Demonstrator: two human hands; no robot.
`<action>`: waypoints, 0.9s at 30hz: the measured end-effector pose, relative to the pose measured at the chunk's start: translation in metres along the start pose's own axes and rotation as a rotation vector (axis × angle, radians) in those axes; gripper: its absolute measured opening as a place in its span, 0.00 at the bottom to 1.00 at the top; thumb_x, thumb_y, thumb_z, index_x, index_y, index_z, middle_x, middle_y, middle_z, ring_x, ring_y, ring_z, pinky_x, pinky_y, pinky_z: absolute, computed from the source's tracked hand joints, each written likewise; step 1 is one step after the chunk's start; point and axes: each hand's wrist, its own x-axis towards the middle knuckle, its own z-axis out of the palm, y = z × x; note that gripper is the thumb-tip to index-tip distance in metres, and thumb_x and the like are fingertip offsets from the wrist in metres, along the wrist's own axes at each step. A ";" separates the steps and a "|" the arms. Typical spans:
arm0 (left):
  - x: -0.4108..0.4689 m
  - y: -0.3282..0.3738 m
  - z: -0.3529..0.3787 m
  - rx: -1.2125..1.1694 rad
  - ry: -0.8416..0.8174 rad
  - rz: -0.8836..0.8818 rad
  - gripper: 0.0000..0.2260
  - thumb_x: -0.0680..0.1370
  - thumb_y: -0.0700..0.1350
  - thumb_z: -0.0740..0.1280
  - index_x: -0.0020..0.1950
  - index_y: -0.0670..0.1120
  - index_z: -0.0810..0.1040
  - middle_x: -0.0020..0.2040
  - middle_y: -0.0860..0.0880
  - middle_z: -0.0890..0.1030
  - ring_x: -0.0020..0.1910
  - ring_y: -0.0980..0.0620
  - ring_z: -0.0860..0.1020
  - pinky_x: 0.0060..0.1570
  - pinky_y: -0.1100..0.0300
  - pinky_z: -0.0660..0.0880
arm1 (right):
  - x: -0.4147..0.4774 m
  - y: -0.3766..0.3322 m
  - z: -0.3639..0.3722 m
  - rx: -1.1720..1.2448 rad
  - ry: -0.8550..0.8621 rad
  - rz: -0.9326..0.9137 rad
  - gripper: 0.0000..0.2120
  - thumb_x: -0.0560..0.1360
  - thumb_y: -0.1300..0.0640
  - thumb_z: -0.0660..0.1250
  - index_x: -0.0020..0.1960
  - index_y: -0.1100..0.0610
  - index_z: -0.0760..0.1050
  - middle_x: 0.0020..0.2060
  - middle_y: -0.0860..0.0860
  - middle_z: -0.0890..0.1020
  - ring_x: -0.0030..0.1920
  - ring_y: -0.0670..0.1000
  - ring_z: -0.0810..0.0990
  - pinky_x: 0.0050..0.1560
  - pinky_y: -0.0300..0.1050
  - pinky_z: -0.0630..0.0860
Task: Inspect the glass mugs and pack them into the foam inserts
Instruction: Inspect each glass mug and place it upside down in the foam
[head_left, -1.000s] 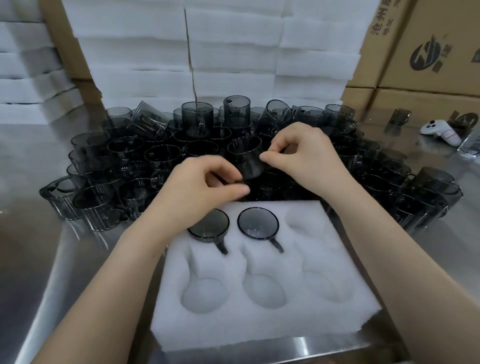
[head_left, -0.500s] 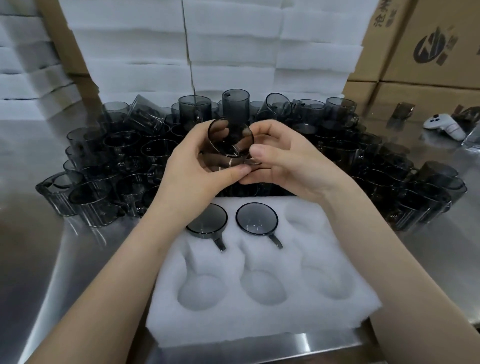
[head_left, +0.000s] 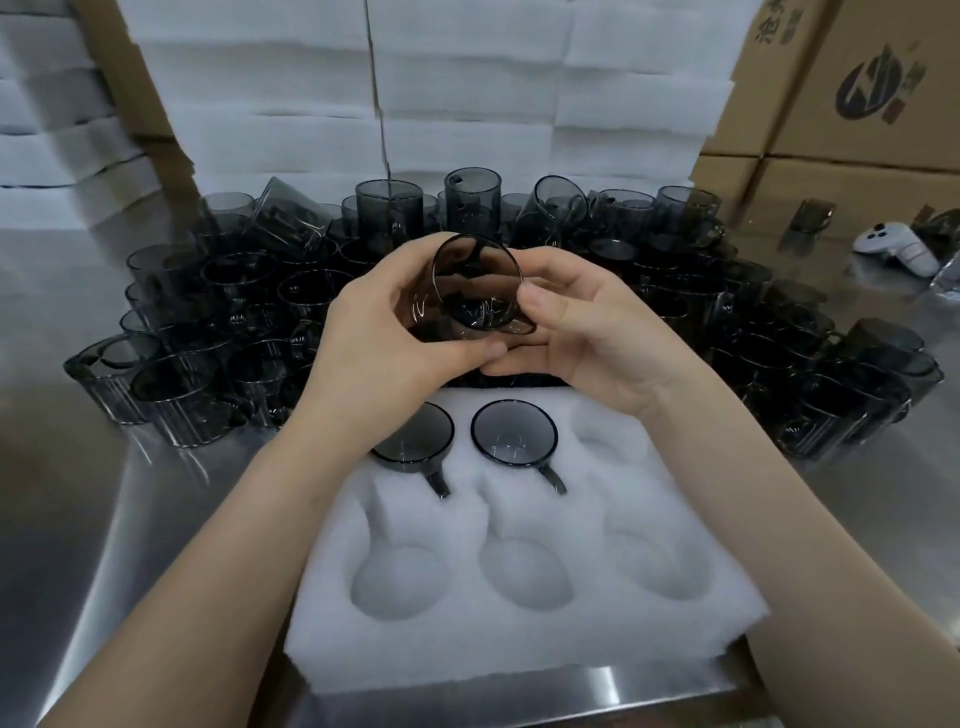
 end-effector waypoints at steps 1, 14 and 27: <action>0.000 0.000 0.000 0.016 -0.009 0.009 0.29 0.64 0.36 0.80 0.63 0.47 0.78 0.56 0.56 0.82 0.57 0.59 0.80 0.59 0.63 0.75 | 0.000 0.000 0.000 0.004 0.025 0.009 0.08 0.74 0.61 0.66 0.53 0.56 0.79 0.53 0.59 0.81 0.43 0.58 0.84 0.41 0.52 0.82; -0.002 0.001 0.008 0.406 -0.075 0.142 0.30 0.64 0.54 0.77 0.64 0.63 0.72 0.59 0.65 0.78 0.60 0.59 0.76 0.60 0.53 0.74 | 0.004 0.003 0.018 -0.304 0.234 0.037 0.20 0.68 0.46 0.73 0.48 0.57 0.69 0.42 0.52 0.79 0.38 0.53 0.83 0.35 0.54 0.82; 0.000 0.003 0.000 0.062 -0.020 0.013 0.28 0.65 0.45 0.81 0.62 0.50 0.76 0.55 0.56 0.81 0.57 0.58 0.79 0.60 0.59 0.76 | -0.005 -0.006 0.004 -0.151 0.021 -0.078 0.13 0.71 0.64 0.71 0.55 0.58 0.77 0.49 0.55 0.83 0.41 0.55 0.84 0.39 0.47 0.82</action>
